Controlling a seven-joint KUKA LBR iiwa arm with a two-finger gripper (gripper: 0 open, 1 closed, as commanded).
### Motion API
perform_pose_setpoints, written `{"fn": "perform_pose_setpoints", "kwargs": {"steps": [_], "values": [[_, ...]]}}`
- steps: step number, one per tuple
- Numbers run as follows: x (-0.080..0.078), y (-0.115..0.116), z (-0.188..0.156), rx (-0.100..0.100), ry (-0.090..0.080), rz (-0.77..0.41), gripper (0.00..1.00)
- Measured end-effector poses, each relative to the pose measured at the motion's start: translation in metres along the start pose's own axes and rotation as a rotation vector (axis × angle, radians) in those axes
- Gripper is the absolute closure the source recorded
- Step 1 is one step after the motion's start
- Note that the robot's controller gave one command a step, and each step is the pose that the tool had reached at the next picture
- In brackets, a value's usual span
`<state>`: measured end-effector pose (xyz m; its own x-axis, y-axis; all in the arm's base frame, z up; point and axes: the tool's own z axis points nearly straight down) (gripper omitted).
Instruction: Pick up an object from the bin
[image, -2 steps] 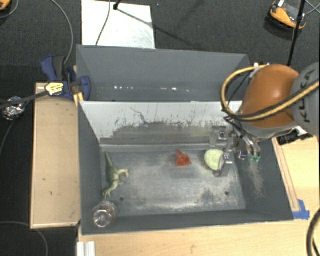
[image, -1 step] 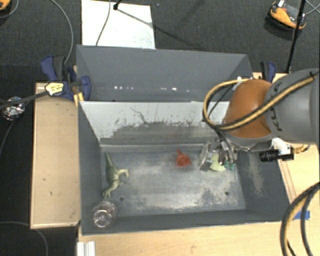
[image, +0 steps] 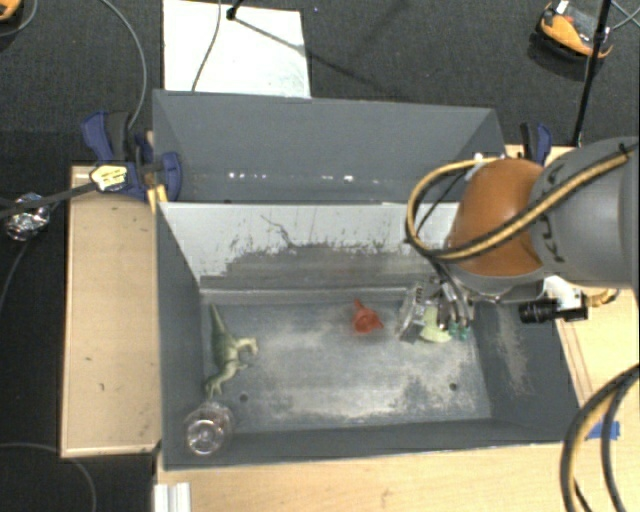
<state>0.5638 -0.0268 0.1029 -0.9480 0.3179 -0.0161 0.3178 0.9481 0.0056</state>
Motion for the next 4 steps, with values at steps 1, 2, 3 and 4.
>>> {"fn": "perform_pose_setpoints", "kwargs": {"steps": [1,2,3,4], "values": [[-0.011,0.034,0.033,-0.002,-0.005,-0.32,0.0],[-0.011,0.033,0.033,-0.002,-0.006,-0.319,0.0],[0.0,0.045,0.032,-0.004,-0.007,-0.19,1.0],[0.0,0.045,0.032,-0.004,-0.007,-0.19,1.0]]}}
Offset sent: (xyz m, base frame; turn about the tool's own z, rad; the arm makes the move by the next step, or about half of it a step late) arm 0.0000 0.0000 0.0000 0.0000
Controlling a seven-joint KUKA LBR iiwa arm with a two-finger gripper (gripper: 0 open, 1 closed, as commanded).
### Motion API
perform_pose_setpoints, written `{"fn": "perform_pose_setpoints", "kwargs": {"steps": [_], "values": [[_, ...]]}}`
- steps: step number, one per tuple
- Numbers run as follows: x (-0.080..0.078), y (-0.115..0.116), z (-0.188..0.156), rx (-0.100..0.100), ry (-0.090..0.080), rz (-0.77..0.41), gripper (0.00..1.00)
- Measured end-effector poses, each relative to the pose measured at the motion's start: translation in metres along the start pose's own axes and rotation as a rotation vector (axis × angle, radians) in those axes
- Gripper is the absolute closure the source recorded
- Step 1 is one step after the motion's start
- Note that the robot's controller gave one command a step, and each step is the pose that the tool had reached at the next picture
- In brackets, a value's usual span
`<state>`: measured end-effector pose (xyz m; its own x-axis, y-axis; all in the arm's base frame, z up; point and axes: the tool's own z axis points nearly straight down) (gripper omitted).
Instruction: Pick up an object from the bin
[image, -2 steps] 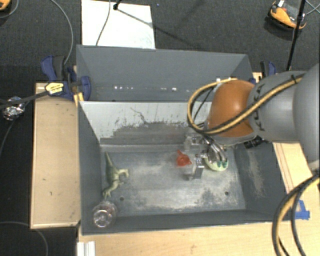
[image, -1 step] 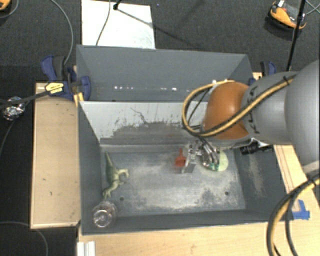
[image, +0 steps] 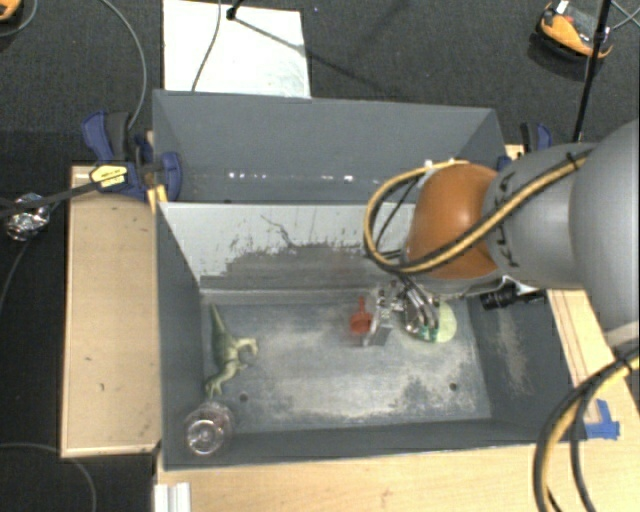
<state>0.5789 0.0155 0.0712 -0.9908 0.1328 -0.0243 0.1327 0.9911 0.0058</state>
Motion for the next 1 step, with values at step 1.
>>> {"fn": "perform_pose_setpoints", "kwargs": {"steps": [1], "values": [[-0.0003,0.0009,-0.044,0.001,0.007,-0.002,1.0]]}}
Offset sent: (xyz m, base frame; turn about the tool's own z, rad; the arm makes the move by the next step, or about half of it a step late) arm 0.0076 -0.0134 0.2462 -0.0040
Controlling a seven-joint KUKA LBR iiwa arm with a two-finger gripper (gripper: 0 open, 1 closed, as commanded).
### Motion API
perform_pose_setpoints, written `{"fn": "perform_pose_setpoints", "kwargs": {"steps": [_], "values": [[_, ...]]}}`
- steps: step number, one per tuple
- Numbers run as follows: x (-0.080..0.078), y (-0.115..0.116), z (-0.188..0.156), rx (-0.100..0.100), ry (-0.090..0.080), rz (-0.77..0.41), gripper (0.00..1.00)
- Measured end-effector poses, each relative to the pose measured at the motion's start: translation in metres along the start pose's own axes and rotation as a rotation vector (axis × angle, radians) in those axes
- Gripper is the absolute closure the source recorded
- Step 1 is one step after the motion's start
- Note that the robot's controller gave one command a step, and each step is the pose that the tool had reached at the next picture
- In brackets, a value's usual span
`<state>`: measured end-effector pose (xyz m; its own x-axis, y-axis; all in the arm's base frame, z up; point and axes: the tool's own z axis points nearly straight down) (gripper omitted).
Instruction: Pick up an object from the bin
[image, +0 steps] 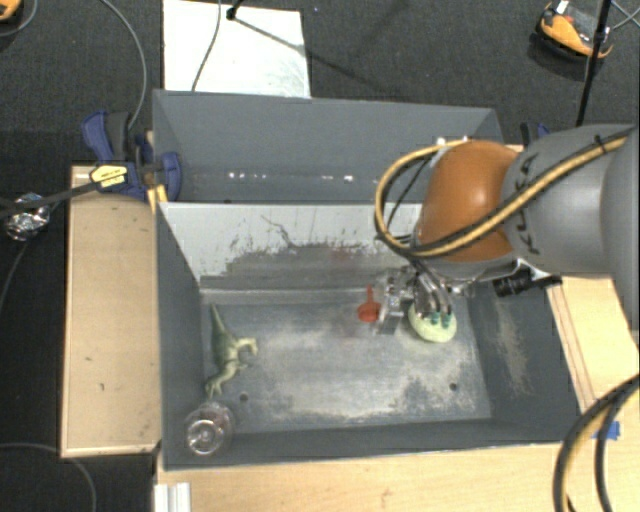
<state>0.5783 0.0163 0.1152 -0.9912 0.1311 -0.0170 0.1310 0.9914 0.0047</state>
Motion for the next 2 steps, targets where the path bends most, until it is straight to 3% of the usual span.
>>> {"fn": "perform_pose_setpoints", "kwargs": {"steps": [2], "values": [[-0.002,-0.003,-0.114,0.0,-0.004,-0.016,1.0]]}}
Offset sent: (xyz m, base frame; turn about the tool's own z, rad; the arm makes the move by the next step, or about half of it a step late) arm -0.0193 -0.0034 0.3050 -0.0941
